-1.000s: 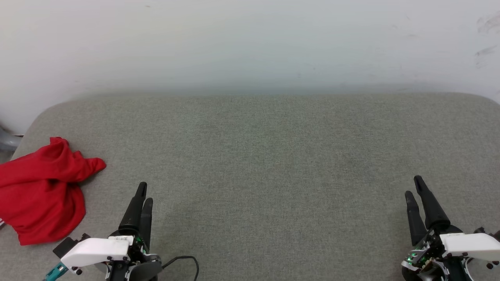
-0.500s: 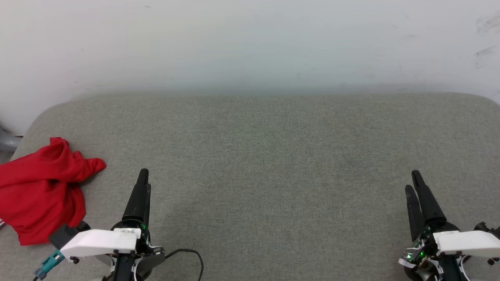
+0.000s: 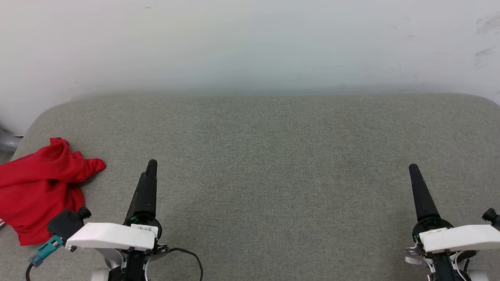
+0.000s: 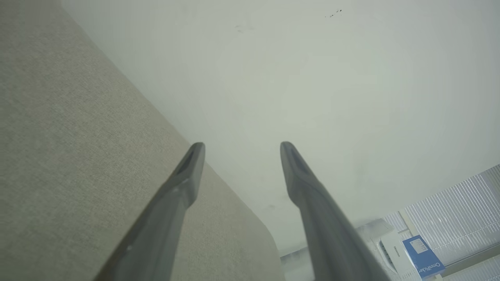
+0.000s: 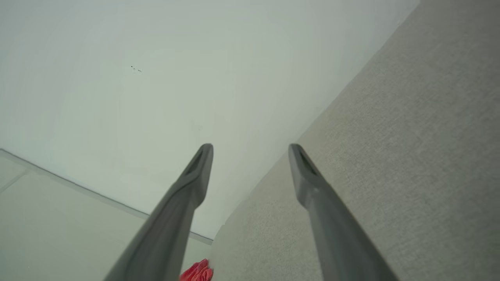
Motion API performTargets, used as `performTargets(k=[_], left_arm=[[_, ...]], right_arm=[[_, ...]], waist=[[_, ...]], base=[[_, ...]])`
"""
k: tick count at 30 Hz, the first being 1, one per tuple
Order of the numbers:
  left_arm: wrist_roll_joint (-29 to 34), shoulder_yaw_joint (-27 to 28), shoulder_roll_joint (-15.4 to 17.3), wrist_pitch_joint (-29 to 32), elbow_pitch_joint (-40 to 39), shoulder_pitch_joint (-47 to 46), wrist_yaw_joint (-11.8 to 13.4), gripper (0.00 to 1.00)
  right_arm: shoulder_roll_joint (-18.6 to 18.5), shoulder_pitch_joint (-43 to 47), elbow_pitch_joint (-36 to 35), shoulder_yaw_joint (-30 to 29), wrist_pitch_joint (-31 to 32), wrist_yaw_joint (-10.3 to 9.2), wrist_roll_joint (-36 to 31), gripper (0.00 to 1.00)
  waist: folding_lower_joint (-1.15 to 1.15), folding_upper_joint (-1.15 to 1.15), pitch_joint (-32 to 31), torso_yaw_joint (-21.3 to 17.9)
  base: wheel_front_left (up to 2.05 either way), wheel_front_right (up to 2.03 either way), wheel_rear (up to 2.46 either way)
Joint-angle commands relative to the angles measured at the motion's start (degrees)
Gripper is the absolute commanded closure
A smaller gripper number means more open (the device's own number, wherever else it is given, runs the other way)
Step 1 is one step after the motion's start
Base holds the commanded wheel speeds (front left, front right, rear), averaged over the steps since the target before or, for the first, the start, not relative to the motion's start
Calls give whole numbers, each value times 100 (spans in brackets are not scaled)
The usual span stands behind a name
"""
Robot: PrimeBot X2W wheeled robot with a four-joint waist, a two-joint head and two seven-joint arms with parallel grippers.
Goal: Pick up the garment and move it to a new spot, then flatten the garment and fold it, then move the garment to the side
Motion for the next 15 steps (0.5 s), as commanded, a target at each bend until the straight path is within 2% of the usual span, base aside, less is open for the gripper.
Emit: performTargets(k=[1, 15], left_arm=[[211, -19, 10, -54, -140, -54, -11, 0], [2229, -121, 11, -321, -182, 48, -7, 0]], right_arm=[[-29, -19, -138, 7, -51, 1, -251, 0], [-1, 44, -372, 12, -317, 1, -2358, 0]], waist=[[0, 0, 3, -1], [0, 0, 3, -6]], base=[[0, 0, 0], [0, 0, 0]])
